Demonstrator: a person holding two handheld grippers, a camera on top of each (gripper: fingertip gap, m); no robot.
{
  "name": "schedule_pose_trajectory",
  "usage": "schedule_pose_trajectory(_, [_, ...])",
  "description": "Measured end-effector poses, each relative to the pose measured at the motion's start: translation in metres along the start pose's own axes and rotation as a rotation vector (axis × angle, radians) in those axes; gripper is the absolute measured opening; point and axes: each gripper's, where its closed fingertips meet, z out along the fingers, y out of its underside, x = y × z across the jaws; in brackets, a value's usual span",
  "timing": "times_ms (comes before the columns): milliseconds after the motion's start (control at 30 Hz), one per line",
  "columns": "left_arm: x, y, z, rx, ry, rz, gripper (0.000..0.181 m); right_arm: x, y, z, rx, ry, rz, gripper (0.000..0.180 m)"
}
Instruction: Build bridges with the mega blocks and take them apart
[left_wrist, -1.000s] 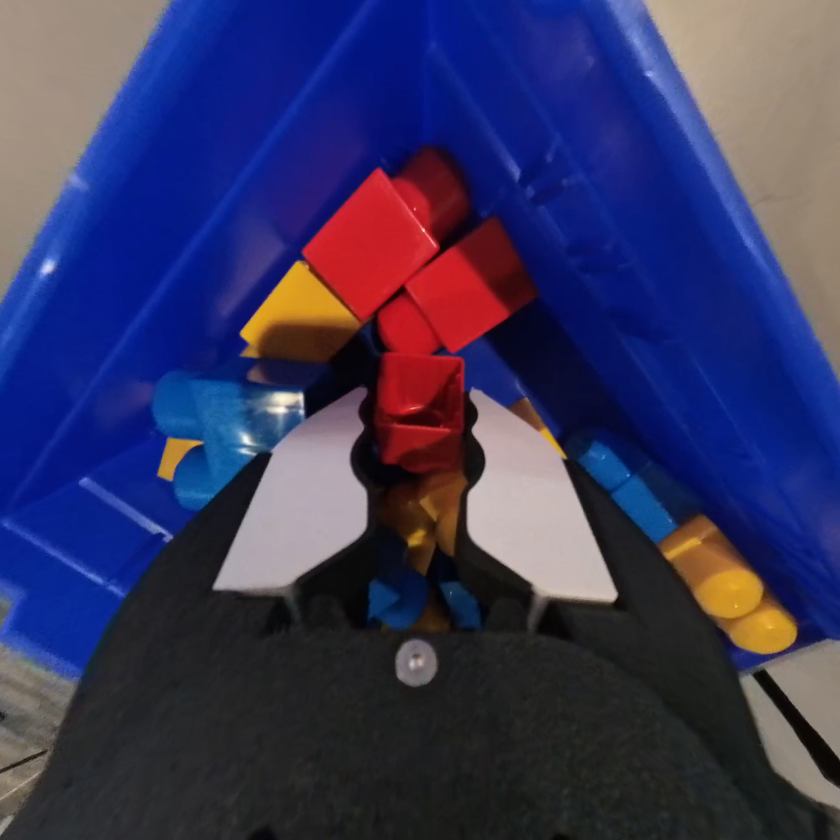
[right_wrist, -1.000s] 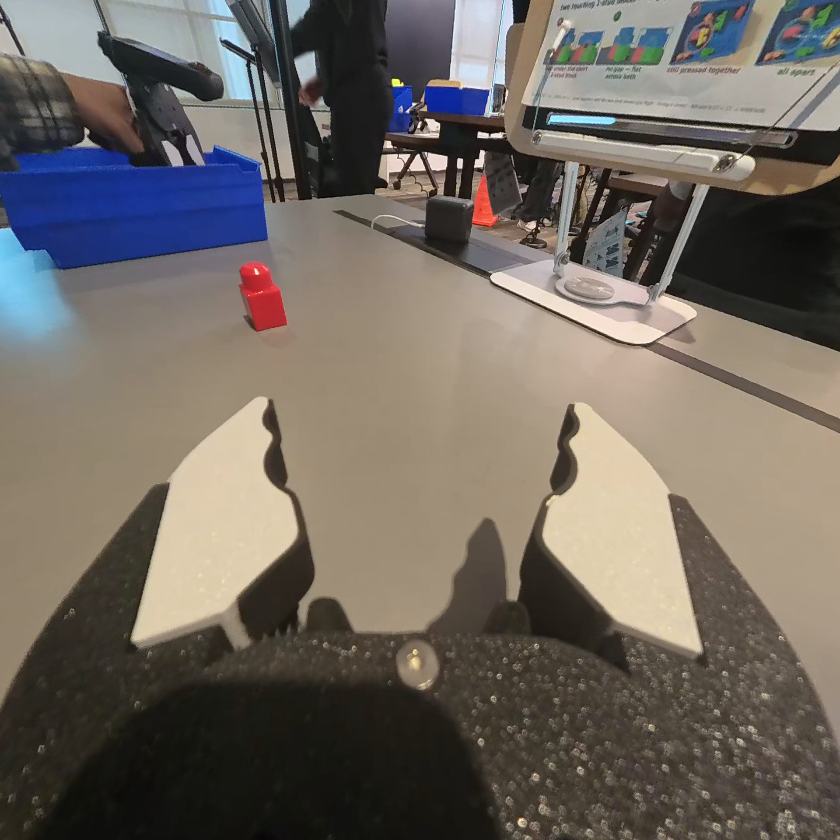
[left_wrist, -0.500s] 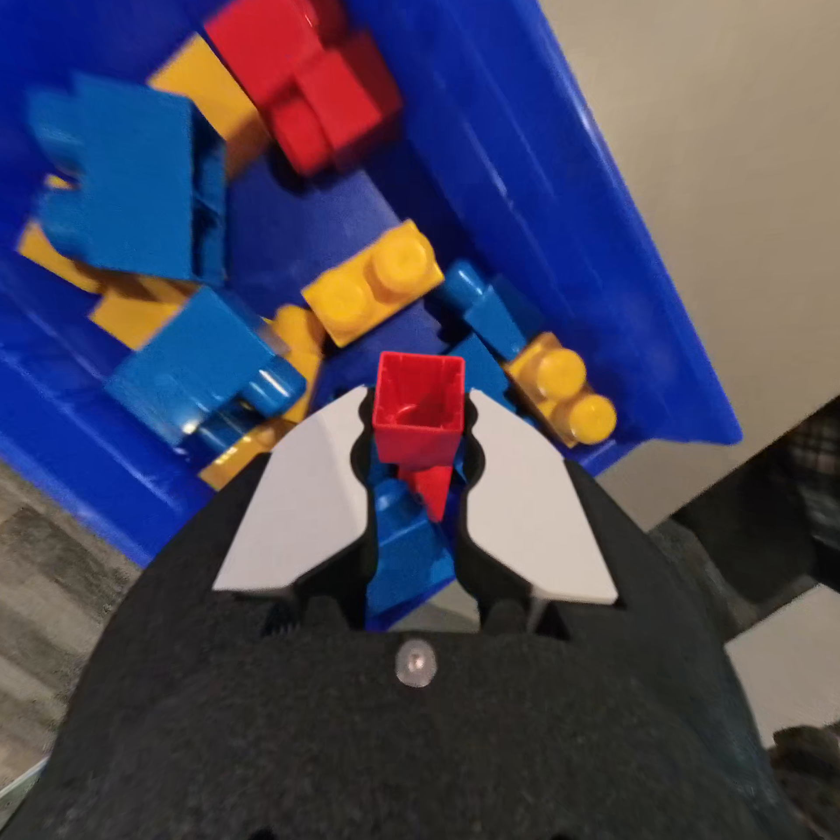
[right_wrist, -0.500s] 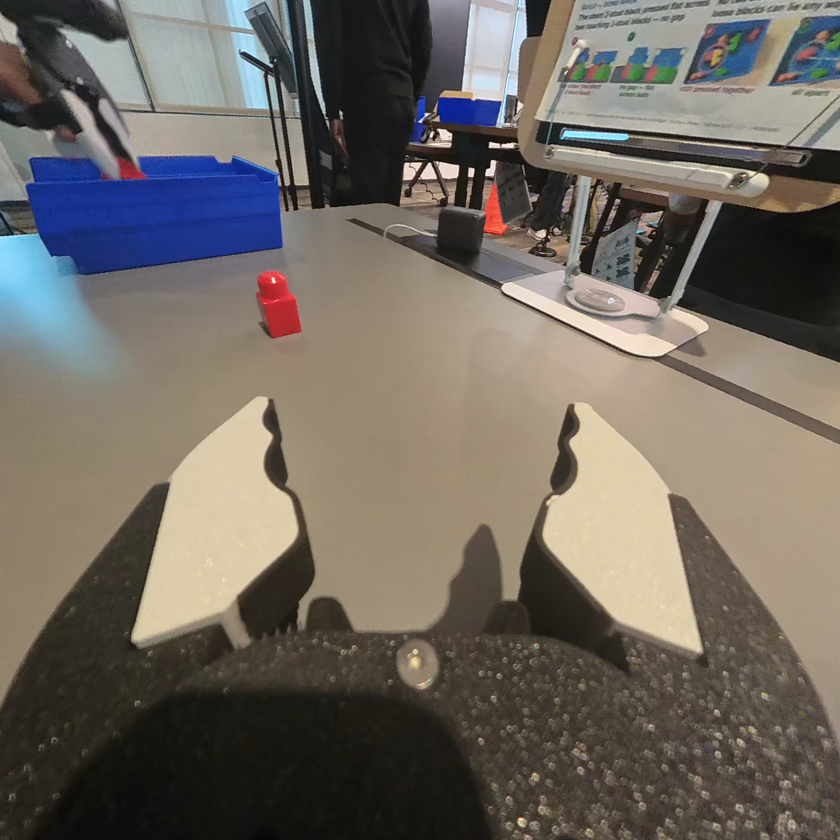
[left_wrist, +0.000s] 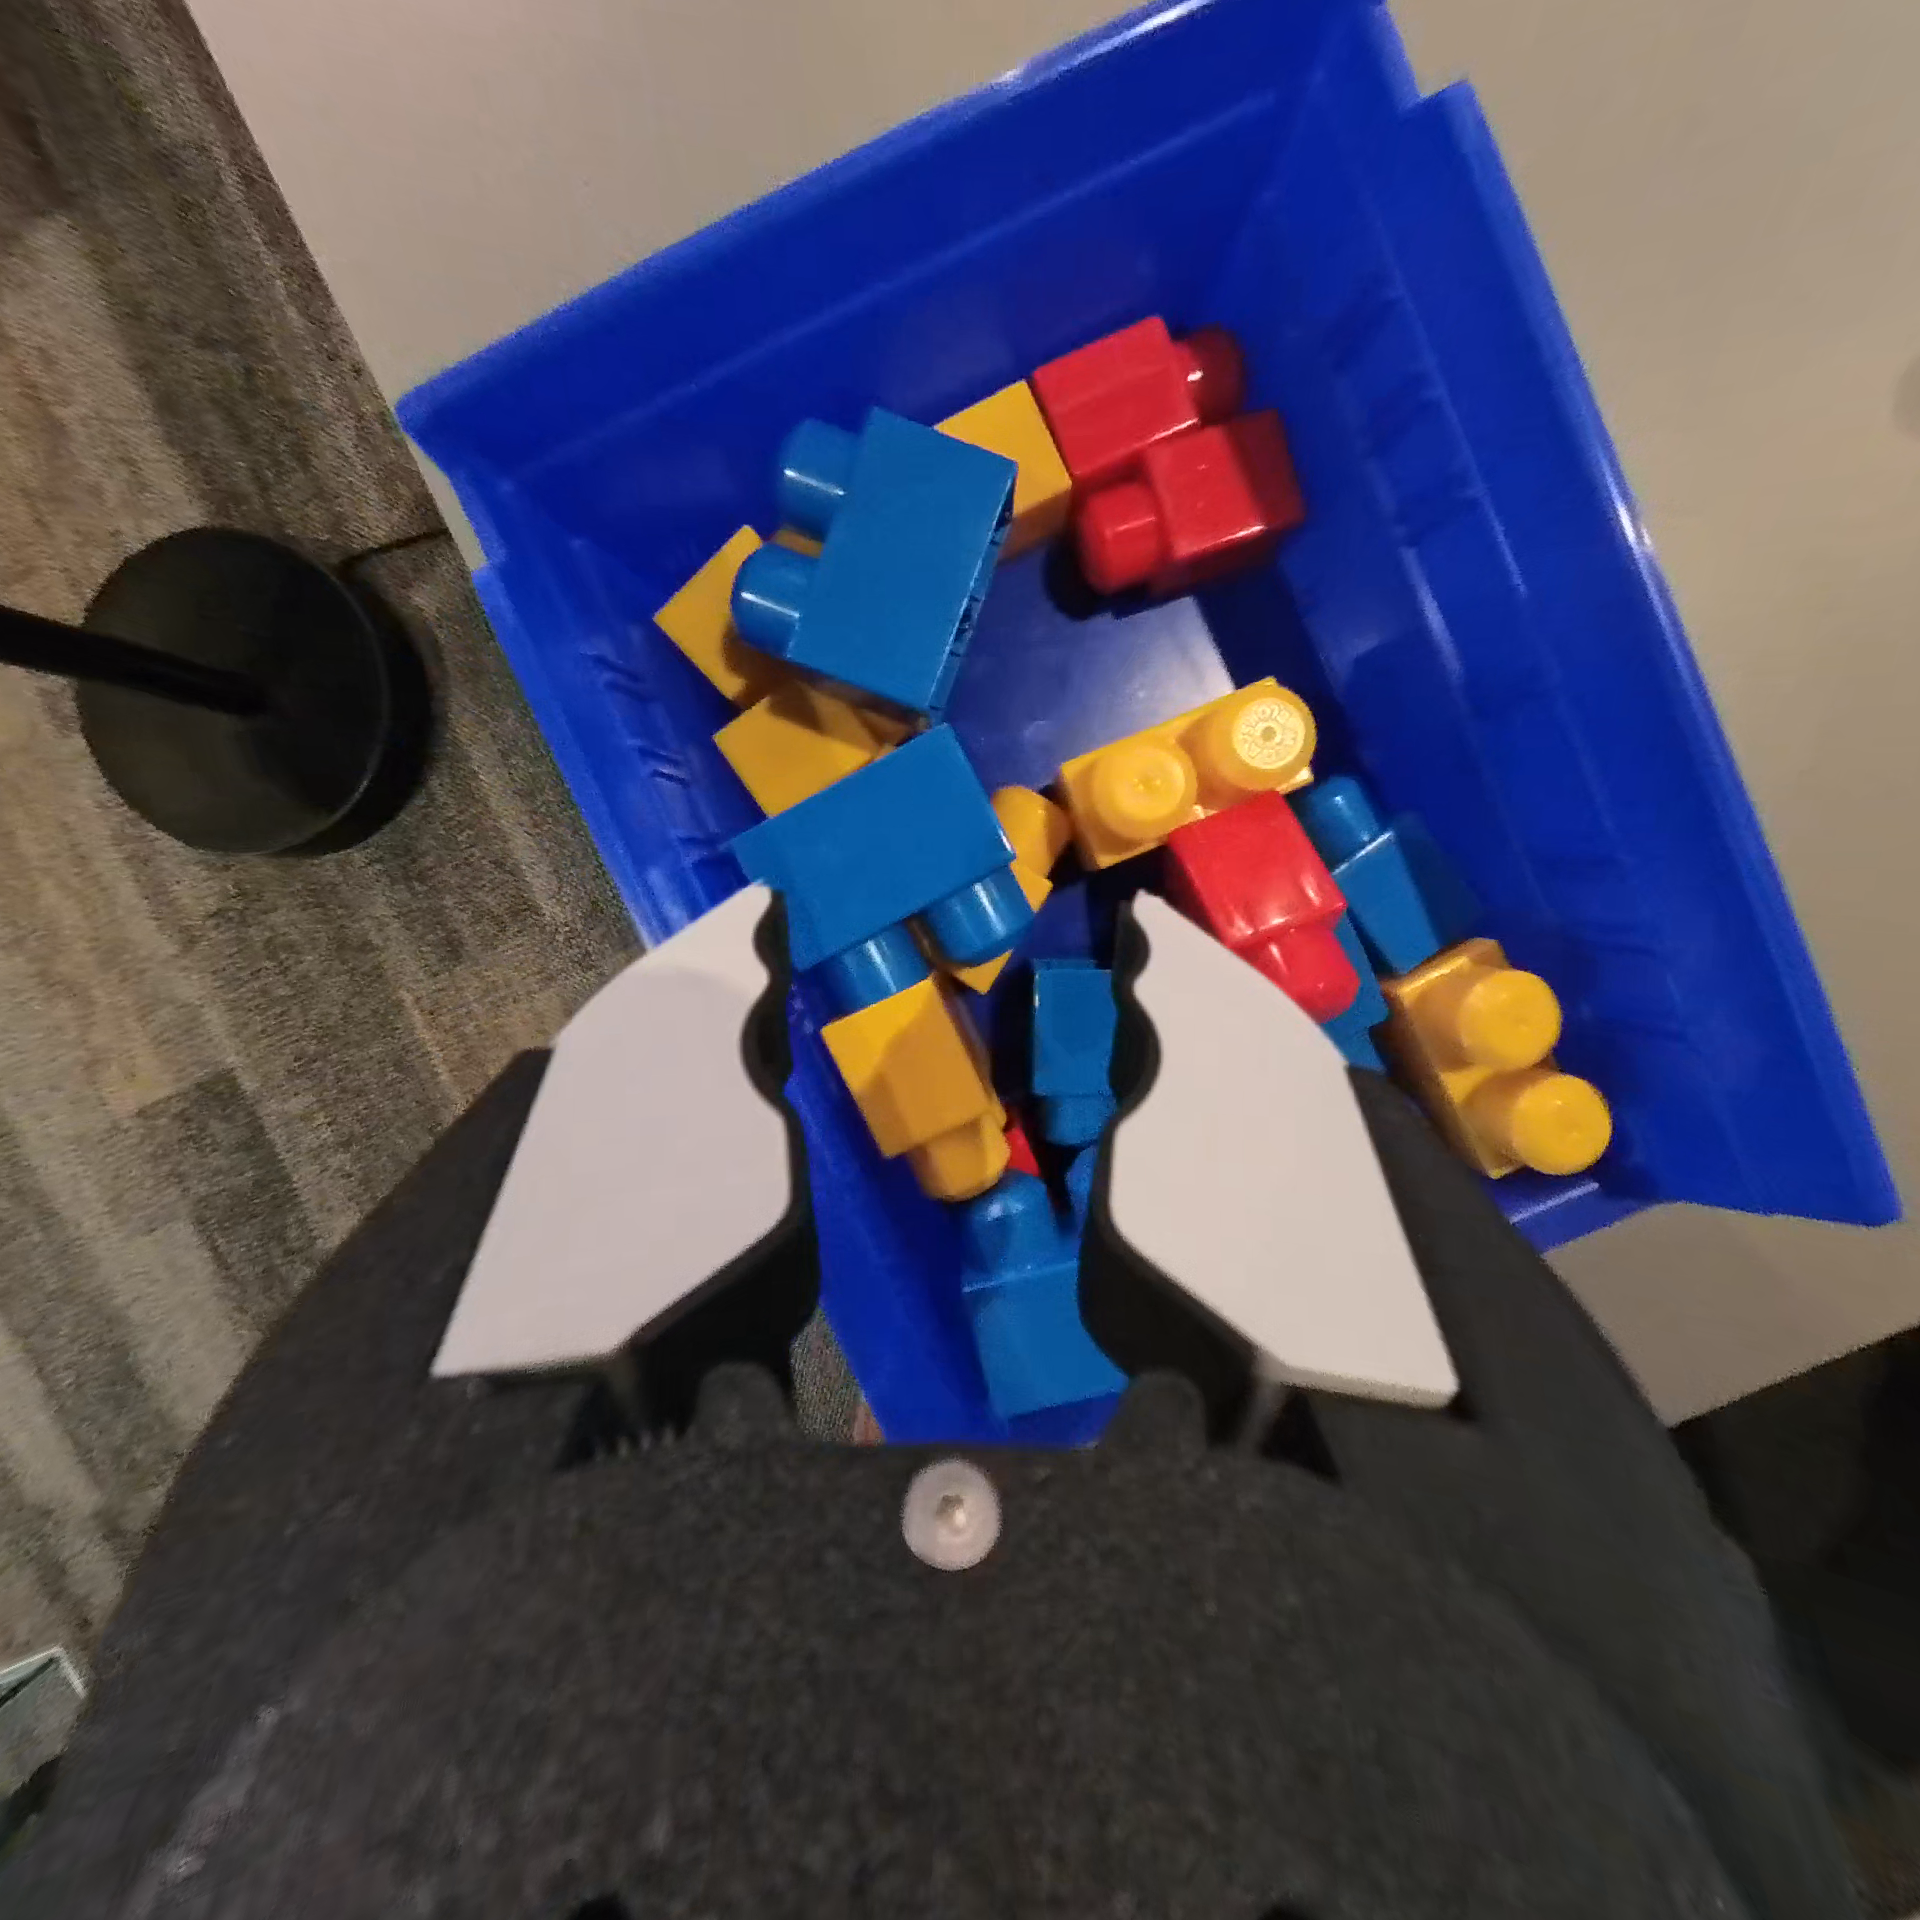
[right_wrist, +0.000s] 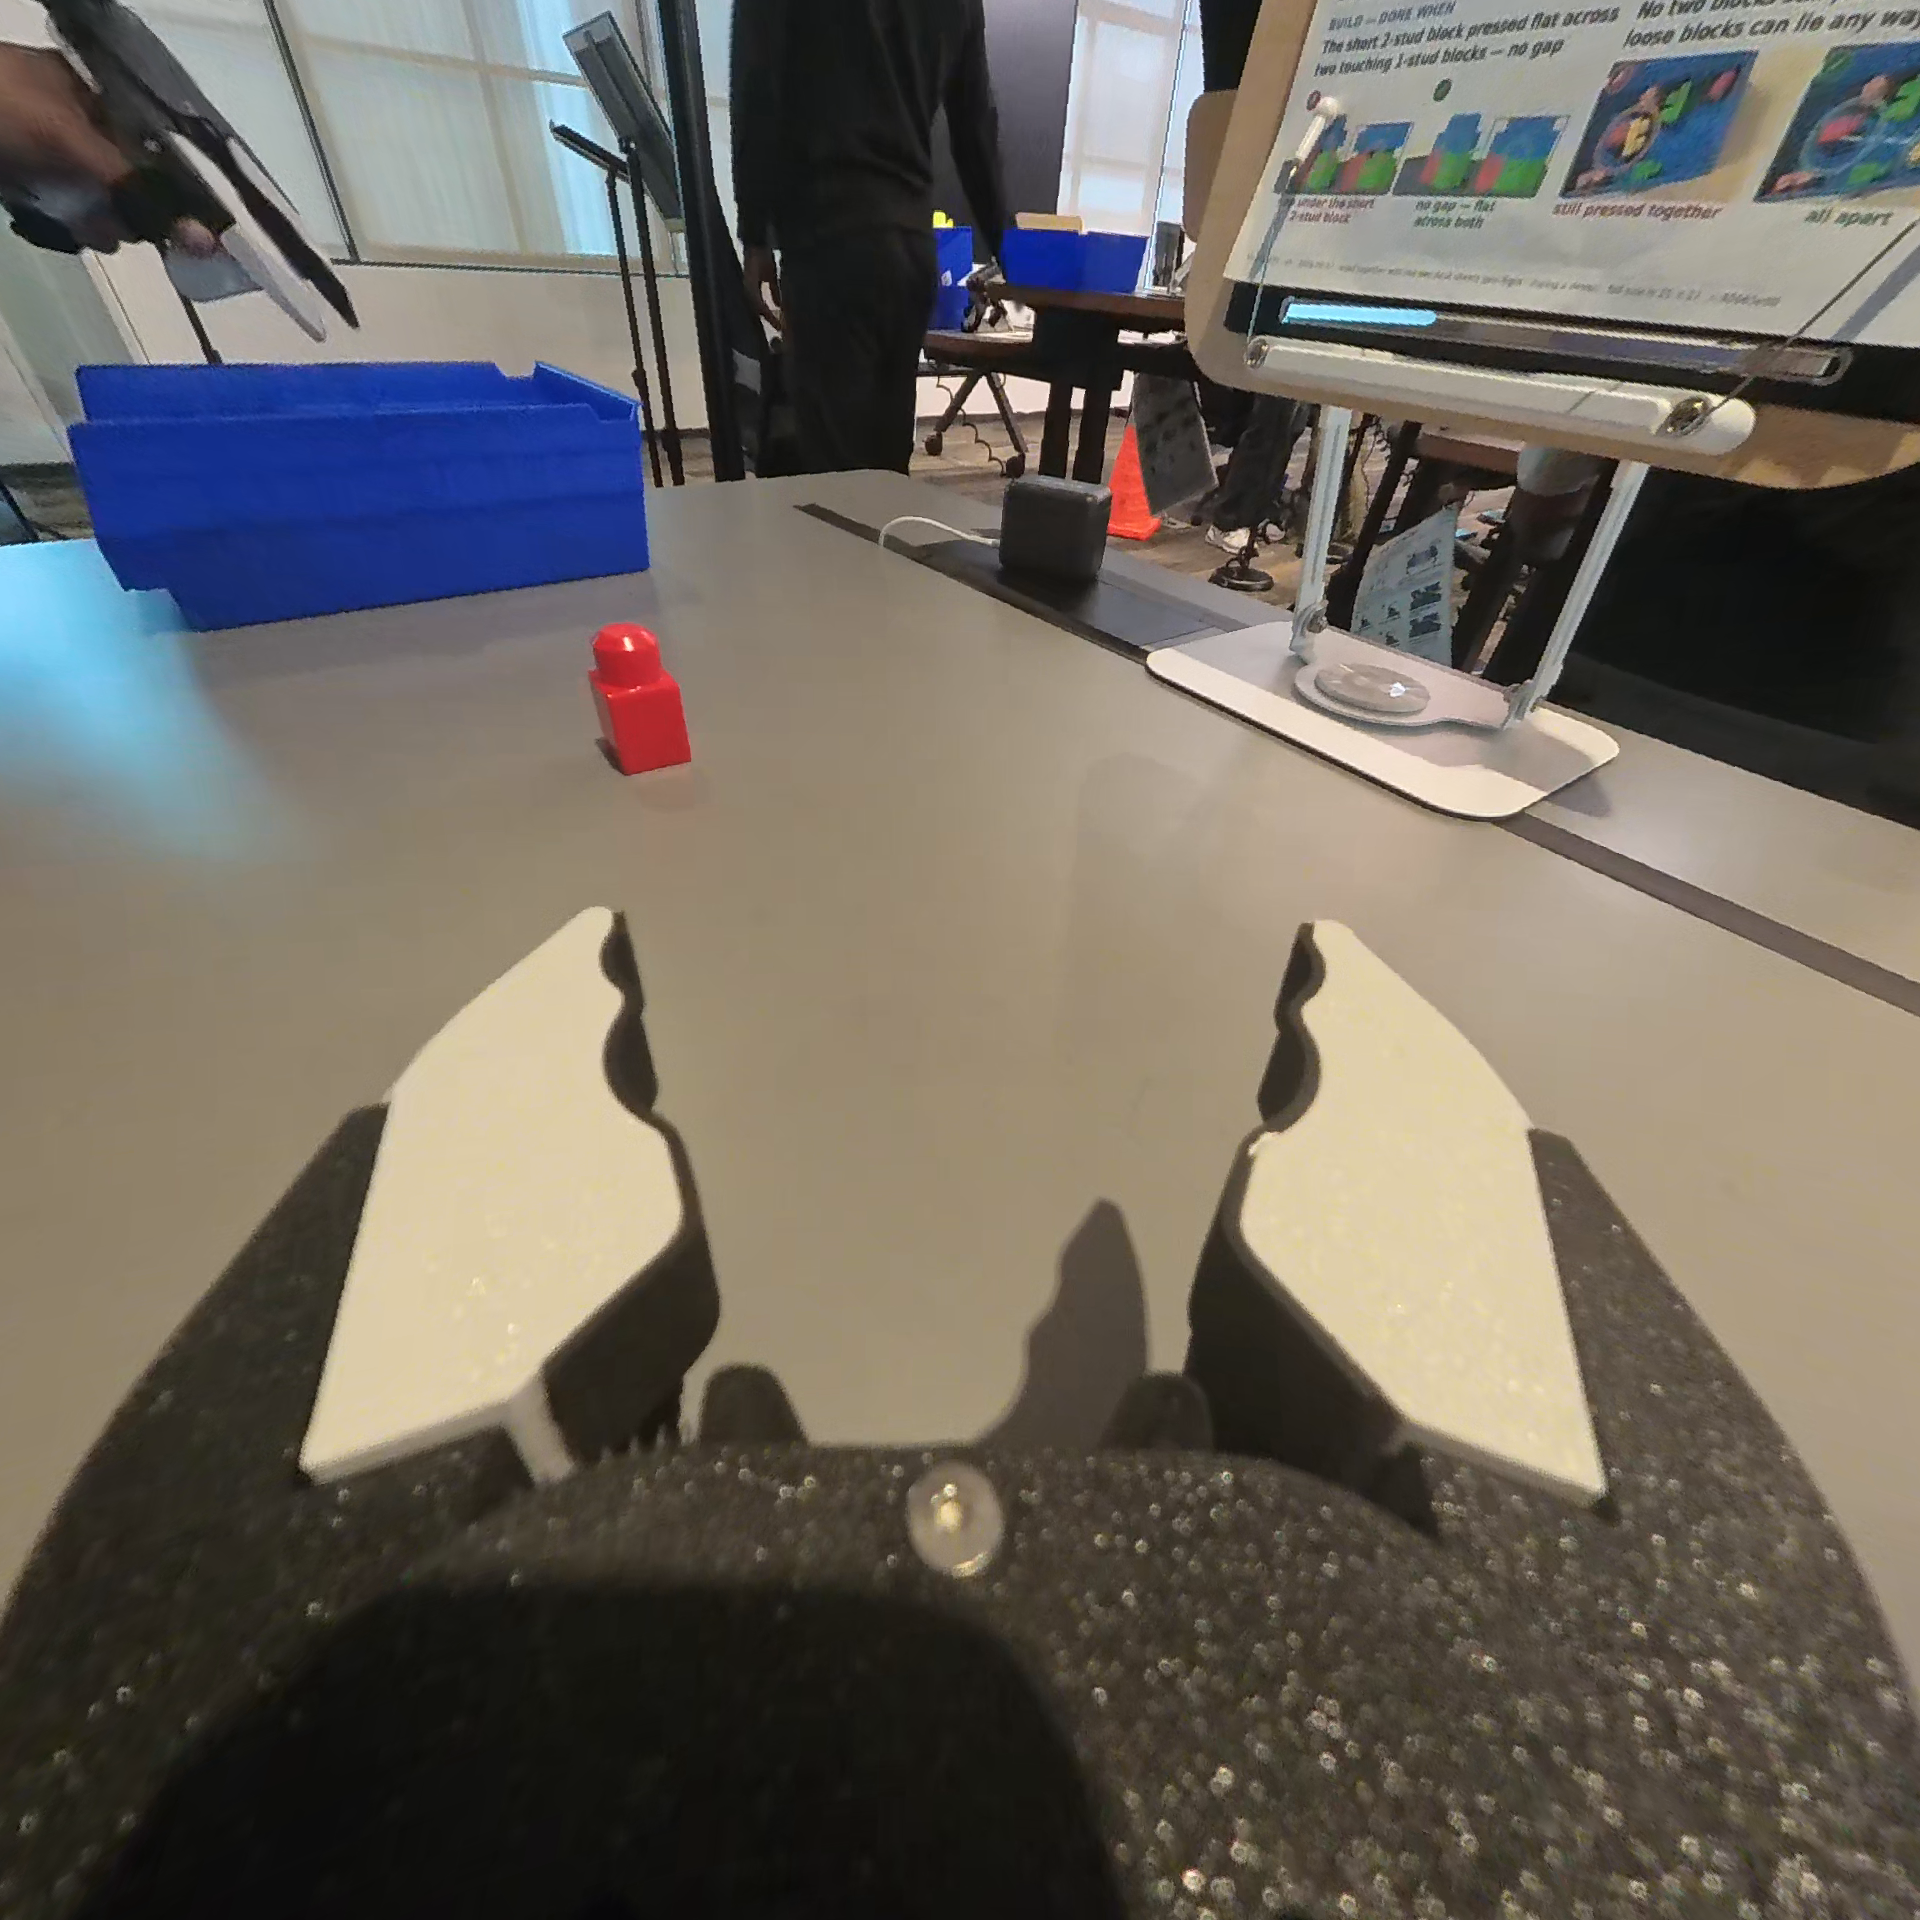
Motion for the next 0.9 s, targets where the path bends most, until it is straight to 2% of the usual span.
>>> schedule_pose_trajectory(167, [0.003, 0.017, 0.008, -0.041, -0.067, -0.006, 0.057, -0.002, 0.000, 0.001, -0.005, -0.008, -0.004, 0.115])
schedule_pose_trajectory(367, [0.017, 0.016, 0.024, 0.067, -0.163, -0.059, 0.047, -0.002, -0.001, 0.000, 0.003, -0.005, -0.001, 0.115])
schedule_pose_trajectory(533, [0.010, 0.030, 0.038, 0.013, -0.294, -0.064, 0.052, -0.002, -0.002, 0.000, 0.006, -0.007, -0.001, 0.115])
schedule_pose_trajectory(733, [0.008, 0.035, 0.060, -0.029, -0.277, -0.134, 0.053, -0.002, -0.002, 0.000, 0.010, -0.003, 0.000, 0.115])
schedule_pose_trajectory(900, [0.002, 0.028, 0.069, -0.018, -0.272, -0.181, 0.042, -0.001, -0.003, 0.000, 0.015, 0.000, 0.003, 0.115])
